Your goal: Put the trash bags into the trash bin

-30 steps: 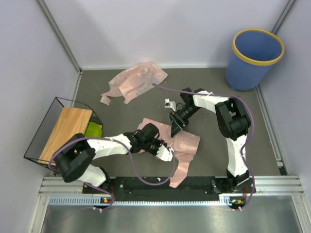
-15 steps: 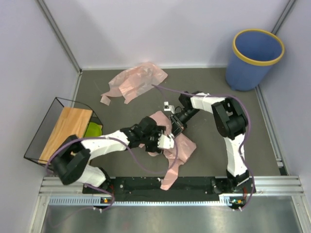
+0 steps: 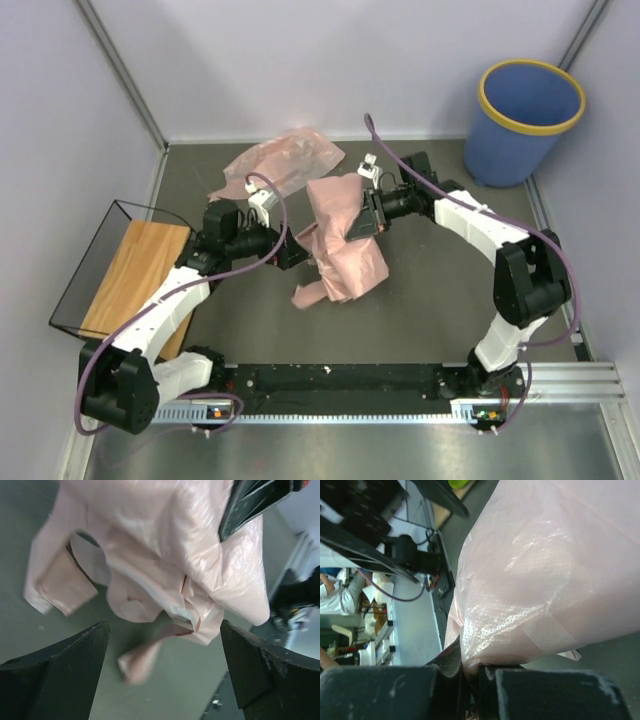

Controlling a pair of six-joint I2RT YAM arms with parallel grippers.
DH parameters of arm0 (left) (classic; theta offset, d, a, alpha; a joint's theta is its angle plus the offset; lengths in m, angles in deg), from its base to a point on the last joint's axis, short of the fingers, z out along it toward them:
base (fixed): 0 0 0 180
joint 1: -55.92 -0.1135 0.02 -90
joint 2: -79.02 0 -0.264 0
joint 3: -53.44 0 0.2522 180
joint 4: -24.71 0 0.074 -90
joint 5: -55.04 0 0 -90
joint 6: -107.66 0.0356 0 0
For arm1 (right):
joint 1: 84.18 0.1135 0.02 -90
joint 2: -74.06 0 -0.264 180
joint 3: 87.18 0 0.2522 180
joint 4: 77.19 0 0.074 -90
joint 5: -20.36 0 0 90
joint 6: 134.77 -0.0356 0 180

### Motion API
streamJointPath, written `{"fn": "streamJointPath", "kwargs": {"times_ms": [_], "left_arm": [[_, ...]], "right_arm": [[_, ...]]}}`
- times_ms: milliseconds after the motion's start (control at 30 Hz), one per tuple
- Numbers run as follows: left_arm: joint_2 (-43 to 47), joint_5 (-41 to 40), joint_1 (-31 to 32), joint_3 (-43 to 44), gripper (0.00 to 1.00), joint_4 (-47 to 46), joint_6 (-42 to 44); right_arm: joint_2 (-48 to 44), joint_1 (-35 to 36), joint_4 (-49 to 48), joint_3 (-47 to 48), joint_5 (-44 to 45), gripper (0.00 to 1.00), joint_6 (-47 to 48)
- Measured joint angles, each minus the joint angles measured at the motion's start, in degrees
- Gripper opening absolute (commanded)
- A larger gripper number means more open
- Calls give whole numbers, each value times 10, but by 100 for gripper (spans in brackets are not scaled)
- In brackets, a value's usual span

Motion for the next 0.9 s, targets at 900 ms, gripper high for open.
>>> {"fn": "streamJointPath", "kwargs": {"times_ms": [900], "left_arm": [[-1,126,-16,-171,83,-579,-730]], "right_arm": [[-117,101,-152,0,10,0,-197]]}}
